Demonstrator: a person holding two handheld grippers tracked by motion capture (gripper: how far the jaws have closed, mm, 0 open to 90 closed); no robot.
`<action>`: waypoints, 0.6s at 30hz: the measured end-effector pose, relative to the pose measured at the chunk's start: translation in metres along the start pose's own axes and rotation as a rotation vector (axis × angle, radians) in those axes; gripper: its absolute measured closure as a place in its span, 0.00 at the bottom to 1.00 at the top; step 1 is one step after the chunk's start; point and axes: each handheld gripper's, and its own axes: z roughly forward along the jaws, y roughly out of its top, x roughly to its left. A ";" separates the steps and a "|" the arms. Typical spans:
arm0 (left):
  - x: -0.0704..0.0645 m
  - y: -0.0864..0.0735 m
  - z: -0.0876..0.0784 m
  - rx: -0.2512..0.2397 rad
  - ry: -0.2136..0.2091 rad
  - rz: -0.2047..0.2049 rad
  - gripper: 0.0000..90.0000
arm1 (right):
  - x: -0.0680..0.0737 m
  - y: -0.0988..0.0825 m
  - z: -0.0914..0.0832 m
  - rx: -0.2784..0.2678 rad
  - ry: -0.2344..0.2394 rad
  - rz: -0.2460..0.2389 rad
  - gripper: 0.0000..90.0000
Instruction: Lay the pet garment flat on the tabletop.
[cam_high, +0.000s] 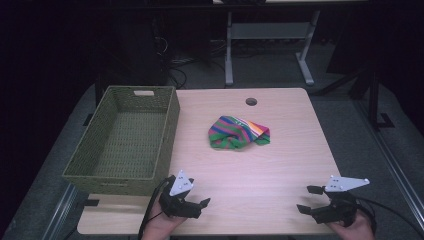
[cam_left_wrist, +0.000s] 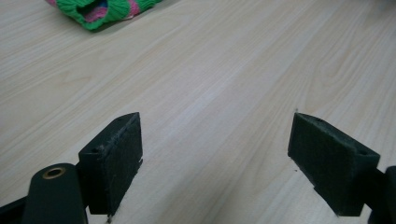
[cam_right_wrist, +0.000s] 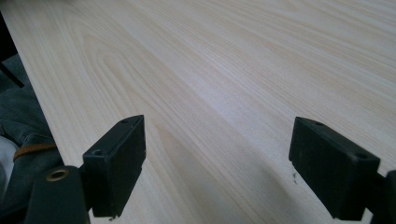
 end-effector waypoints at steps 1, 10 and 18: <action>-0.001 0.000 0.000 -0.001 0.000 0.003 0.19 | 0.000 0.000 0.000 -0.003 0.004 -0.001 0.20; -0.004 0.002 0.003 -0.003 -0.009 0.013 0.19 | 0.003 0.003 0.001 -0.001 0.022 -0.017 0.20; -0.003 0.001 0.002 -0.029 -0.008 0.004 0.20 | 0.012 0.019 0.000 -0.017 0.022 -0.050 0.19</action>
